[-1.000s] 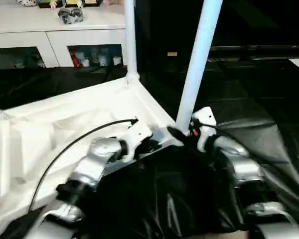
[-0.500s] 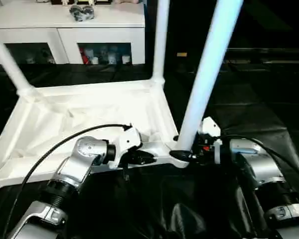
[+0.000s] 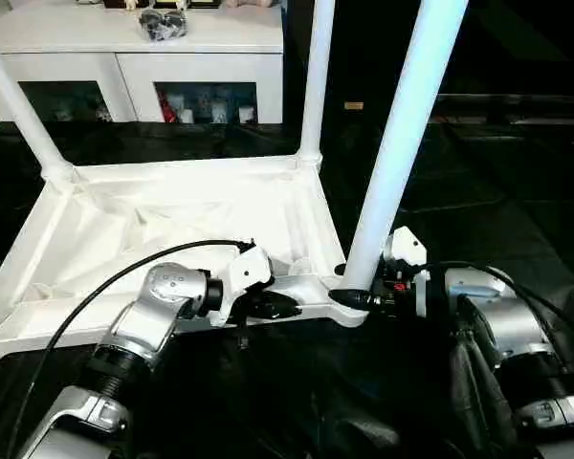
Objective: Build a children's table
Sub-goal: Rotate leg to tighten
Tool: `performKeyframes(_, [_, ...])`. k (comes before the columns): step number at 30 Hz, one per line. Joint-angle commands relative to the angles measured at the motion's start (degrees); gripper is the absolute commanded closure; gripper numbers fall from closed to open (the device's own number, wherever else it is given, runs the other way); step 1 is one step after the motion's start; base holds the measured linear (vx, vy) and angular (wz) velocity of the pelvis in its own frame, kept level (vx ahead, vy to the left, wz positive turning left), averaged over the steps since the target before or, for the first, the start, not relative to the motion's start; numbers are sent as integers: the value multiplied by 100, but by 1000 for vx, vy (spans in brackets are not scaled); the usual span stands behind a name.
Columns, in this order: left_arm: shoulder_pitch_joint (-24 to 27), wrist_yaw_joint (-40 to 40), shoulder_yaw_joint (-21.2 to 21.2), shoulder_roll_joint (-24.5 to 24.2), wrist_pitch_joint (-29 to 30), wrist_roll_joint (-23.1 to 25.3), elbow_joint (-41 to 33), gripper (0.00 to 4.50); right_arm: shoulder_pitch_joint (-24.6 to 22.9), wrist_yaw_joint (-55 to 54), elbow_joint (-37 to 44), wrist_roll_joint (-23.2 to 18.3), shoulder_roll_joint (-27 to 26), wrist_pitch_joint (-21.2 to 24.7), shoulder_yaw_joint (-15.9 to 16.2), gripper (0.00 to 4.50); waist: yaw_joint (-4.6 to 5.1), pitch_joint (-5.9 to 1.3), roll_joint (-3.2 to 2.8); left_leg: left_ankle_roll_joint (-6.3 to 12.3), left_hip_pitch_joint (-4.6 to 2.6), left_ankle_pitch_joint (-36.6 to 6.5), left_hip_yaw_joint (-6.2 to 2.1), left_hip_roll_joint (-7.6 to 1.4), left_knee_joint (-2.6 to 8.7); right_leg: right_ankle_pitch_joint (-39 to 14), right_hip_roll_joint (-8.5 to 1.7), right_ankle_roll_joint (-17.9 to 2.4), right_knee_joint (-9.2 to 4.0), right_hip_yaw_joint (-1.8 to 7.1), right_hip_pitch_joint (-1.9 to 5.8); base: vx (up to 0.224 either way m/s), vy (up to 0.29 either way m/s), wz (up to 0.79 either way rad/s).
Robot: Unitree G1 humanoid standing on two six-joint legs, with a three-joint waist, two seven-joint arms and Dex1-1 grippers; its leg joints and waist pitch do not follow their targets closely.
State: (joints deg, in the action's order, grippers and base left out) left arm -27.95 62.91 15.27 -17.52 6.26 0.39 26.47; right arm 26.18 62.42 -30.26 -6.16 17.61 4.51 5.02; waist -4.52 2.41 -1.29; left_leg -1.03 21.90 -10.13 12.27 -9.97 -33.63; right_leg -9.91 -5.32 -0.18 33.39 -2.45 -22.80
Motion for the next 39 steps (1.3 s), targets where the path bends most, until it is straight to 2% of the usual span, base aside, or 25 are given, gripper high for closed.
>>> performKeyframes(1, [-244,-894,-137,450,73,10,-106,450,-213,-573,-415,174,-633,46,414,251,82,-284,31,-162,-195,-2080,-214,-350,495,-2165,-343,-1083,-437,198,110,0,0,0])
performKeyframes(2, [-248,-967,-132,505,96,22,-123,450,-188,-837,-501,218,-730,29,354,254,108,-281,31,-193,-196,-2156,-220,-348,500,-2286,-344,-1046,-448,200,99,0,0,0])
performKeyframes(3, [-260,-1096,-112,596,146,63,-147,450,-149,-1159,-600,225,-885,90,268,255,147,-270,-8,-251,-192,-2319,-250,-335,510,-2516,-344,-971,-464,187,96,0,0,0])
performKeyframes(4, [-276,-1213,-101,688,198,86,-163,450,-106,-1464,-695,231,-1027,134,189,255,178,-264,-13,-276,-200,-2410,-249,-338,516,-2598,-334,-932,-485,189,79,0,0,0])
performKeyframes(5, [-312,-1379,-105,796,247,123,-144,450,-58,-1781,-791,230,-1175,178,109,255,237,-261,-6,-327,-193,-2582,-283,-330,535,-2771,-333,-841,-508,169,88,0,0,0])
performKeyframes(6, [-364,-1543,-114,906,291,156,-101,450,-8,-2067,-878,237,-1302,197,46,256,255,-263,-32,-341,-191,-2626,-289,-327,538,-2772,-332,-826,-510,167,86,0,0,0])
performKeyframes(7, [-397,-1641,-123,971,313,175,-66,450,18,-2234,-920,242,-1368,199,18,256,303,-255,-18,-355,-189,-2740,-296,-323,543,-2807,-317,-794,-531,157,71,0,0,0])
performKeyframes(9, [-505,-1894,-115,1195,347,219,44,450,190,-2855,-1153,232,-1612,279,-162,256,327,-251,-49,-354,-222,-2916,-296,-304,528,-2945,-315,-747,-566,158,30,0,0,0])
performKeyframes(10, [-536,-1961,-107,1269,359,227,75,450,257,-3037,-1237,233,-1688,273,-220,256,346,-249,-32,-351,-232,-2984,-301,-287,517,-3084,-314,-702,-592,144,20,0,0,0])
performKeyframes(11, [-582,-2053,-80,1401,372,252,109,450,388,-3320,-1391,238,-1828,260,-316,256,347,-247,-45,-351,-228,-3018,-315,-290,517,-3172,-329,-672,-608,138,18,0,0,0])
performKeyframes(14, [-634,-2145,-16,1584,395,306,121,450,572,-3524,-1558,311,-1984,157,-346,256,353,-248,-32,-333,-231,-3068,-319,-292,520,-3149,-321,-627,-623,128,9,0,0,0])
performKeyframes(16, [-645,-2136,5,1605,389,312,119,450,611,-3477,-1574,322,-2008,96,-328,256,349,-248,-28,-312,-235,-3065,-311,-289,515,-3097,-316,-638,-627,132,-1,0,0,0])
performKeyframes(17, [-642,-2110,7,1597,377,315,105,450,644,-3362,-1569,269,-2020,61,-344,200,345,-253,-15,-267,-220,-2998,-300,-293,516,-2986,-317,-664,-619,142,3,0,0,0])
performKeyframes(20, [-607,-1958,-6,1492,290,288,81,450,660,-3158,-1509,148,-1968,108,-390,176,338,-257,-27,-221,-208,-2924,-290,-296,524,-2815,-316,-722,-600,154,15,0,0,0])
performKeyframes(21, [-582,-1841,1,1418,244,264,70,450,638,-3083,-1458,236,-1875,44,-314,164,352,-264,13,-203,-187,-2850,-284,-300,525,-2718,-305,-746,-585,153,33,0,0,0])
performKeyframes(23, [-540,-1660,15,1303,172,235,50,450,596,-2941,-1368,346,-1734,-31,-207,150,335,-269,-1,-176,-190,-2759,-277,-305,520,-2629,-315,-790,-567,162,32,0,0,0])
performKeyframes(28, [-430,-1324,2,1069,129,174,-53,450,516,-2333,-1210,313,-1468,6,-96,150,320,-283,18,-58,-140,-2360,-245,-312,512,-2213,-324,-939,-508,191,80,0,0,0])
performKeyframes(29, [-403,-1205,-2,976,97,158,-72,450,472,-2059,-1124,294,-1348,42,-32,150,314,-295,64,-11,-141,-2189,-222,-318,497,-2053,-320,-1004,-494,195,92,0,0,0])
performKeyframes(30, [-378,-1075,-11,872,62,146,-84,450,421,-1750,-1027,284,-1210,71,42,150,298,-297,75,23,-138,-2132,-227,-320,492,-2013,-325,-1025,-477,192,108,0,0,0])
performKeyframes(31, [-378,-1075,-11,872,62,146,-84,450,421,-1750,-1027,284,-1210,71,42,150,280,-305,53,81,-124,-1974,-220,-323,484,-1852,-329,-1061,-454,198,126,0,0,0])
performKeyframes(32, [-340,-798,-39,672,-15,86,-112,450,301,-1051,-796,236,-922,157,215,150,286,-305,70,122,-114,-1913,-215,-325,486,-1765,-322,-1082,-449,197,134,0,0,0])
performKeyframes(35, [-323,-605,-68,521,-35,35,-144,450,200,-476,-578,187,-681,213,355,150,241,-323,52,265,-121,-1591,-181,-344,453,-1280,-302,-1280,-385,186,146,0,0,0])
performKeyframes(36, [-318,-495,-78,429,-45,20,-153,450,155,-160,-465,151,-532,229,435,150,228,-323,94,285,-111,-1551,-182,-347,453,-1247,-301,-1297,-378,174,169,0,0,0])
performKeyframes(37, [-316,-421,-85,369,-56,12,-152,450,127,57,-396,128,-430,235,487,150,196,-335,84,338,-112,-1419,-177,-358,436,-1095,-306,-1334,-341,173,182,0,0,0])
performKeyframes(39, [-309,-337,-93,304,-62,3,-153,450,99,302,-319,100,-317,279,548,150,191,-339,71,383,-114,-1315,-163,-358,425,-961,-298,-1395,-323,171,169,0,0,0])
